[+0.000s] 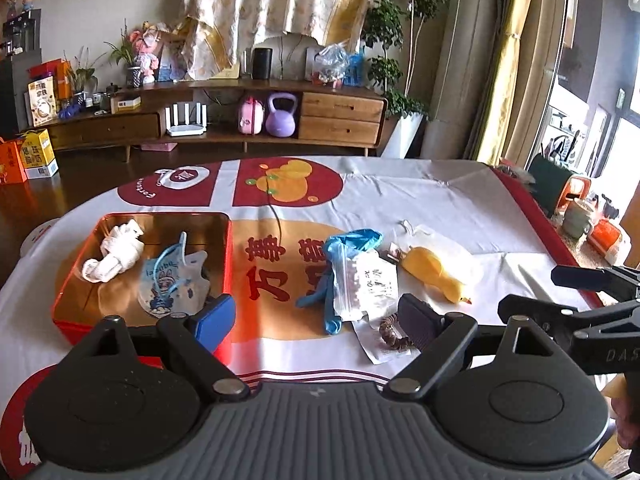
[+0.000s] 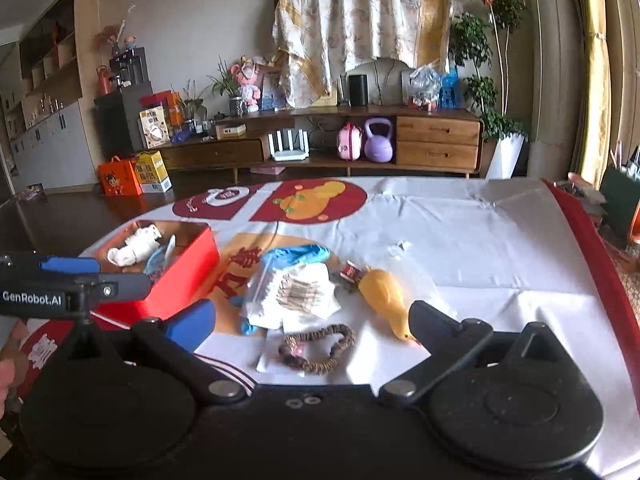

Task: Organize soft objects
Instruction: 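Withdraw both tools from the tin back toward the remaining items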

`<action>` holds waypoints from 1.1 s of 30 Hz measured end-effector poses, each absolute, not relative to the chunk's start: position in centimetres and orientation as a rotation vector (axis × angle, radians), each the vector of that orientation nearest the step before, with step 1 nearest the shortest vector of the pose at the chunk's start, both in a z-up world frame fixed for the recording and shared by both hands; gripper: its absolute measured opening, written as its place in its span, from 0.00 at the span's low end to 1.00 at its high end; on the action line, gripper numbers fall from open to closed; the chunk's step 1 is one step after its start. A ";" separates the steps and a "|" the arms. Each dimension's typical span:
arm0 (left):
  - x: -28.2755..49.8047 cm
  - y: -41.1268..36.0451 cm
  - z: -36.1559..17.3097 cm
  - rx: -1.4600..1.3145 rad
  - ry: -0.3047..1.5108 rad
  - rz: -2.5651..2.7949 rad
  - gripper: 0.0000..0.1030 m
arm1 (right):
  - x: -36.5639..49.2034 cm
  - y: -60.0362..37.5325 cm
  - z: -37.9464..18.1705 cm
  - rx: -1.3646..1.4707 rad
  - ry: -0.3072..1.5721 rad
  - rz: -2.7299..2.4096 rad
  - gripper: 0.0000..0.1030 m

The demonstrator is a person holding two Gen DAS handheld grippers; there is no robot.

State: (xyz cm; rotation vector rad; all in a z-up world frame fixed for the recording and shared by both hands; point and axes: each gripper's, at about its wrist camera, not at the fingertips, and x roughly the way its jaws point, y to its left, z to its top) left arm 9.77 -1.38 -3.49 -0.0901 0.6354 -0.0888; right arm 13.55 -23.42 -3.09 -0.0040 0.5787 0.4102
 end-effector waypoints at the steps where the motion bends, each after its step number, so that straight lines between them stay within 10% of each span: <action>1: 10.0 -1.5 -3.6 -0.088 0.638 -0.091 0.86 | 13.7 -23.6 -3.3 -0.003 0.585 0.414 1.00; 33: 19.4 -7.3 -9.9 0.040 0.677 -0.189 0.86 | 25.9 -26.6 -8.5 -0.074 0.711 0.275 0.81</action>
